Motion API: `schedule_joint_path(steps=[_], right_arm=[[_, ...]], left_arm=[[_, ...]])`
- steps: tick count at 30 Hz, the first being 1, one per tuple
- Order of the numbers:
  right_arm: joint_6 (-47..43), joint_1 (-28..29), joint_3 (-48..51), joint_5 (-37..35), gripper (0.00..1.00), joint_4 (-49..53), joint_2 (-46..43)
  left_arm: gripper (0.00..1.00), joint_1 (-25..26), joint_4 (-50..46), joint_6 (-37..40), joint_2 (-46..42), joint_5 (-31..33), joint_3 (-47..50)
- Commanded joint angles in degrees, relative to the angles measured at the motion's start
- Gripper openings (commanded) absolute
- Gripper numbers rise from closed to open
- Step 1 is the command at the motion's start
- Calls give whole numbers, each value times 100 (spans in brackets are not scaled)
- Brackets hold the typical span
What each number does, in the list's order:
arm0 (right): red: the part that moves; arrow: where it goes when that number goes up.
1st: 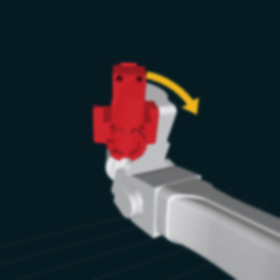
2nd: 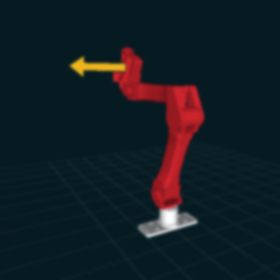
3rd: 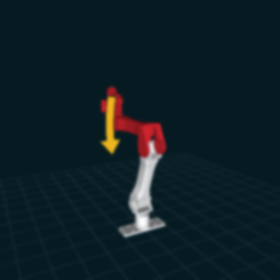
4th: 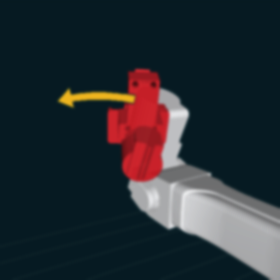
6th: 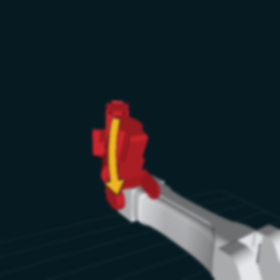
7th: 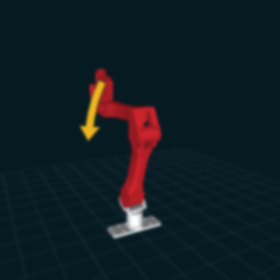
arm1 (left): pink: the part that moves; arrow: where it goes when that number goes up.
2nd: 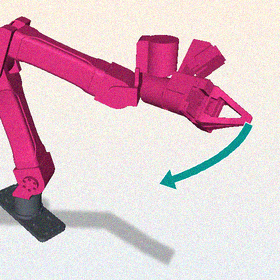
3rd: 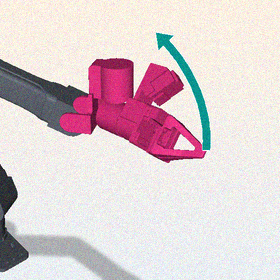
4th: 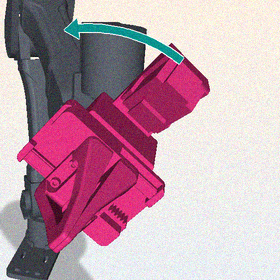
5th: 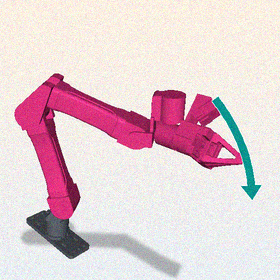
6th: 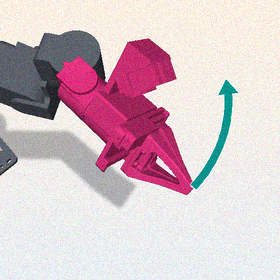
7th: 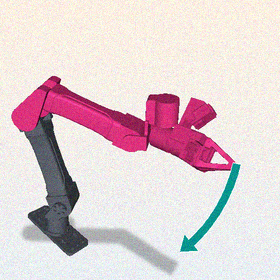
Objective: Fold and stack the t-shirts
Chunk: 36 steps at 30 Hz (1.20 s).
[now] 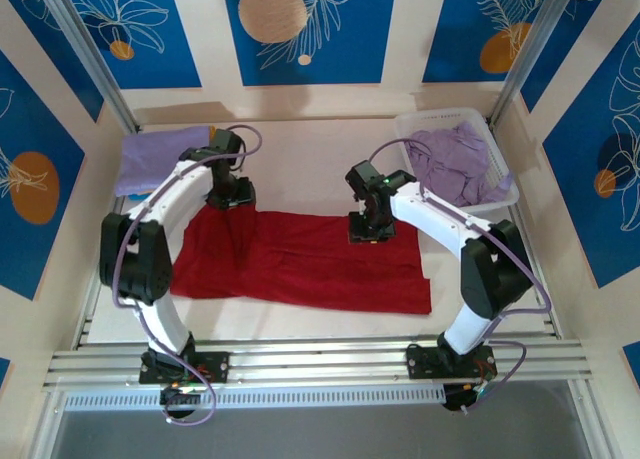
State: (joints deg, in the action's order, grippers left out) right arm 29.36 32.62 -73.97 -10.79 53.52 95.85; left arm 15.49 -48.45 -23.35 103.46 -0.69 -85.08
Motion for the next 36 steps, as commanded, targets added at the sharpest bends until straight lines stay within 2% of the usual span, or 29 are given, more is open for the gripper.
schedule_joint_path(steps=[1,16,29,36], right_arm=[[75,43,-243,200,37,57,152],[-133,-1,-568,143,37,221,442],[-44,84,-598,296,37,195,452],[183,263,-548,591,36,-35,428]], left_arm=[[42,-44,-347,302,376,304,-479],[37,-44,-464,516,1408,447,-1072],[0,-46,-389,517,1318,447,-1013],[0,-43,-405,493,867,480,-881]])
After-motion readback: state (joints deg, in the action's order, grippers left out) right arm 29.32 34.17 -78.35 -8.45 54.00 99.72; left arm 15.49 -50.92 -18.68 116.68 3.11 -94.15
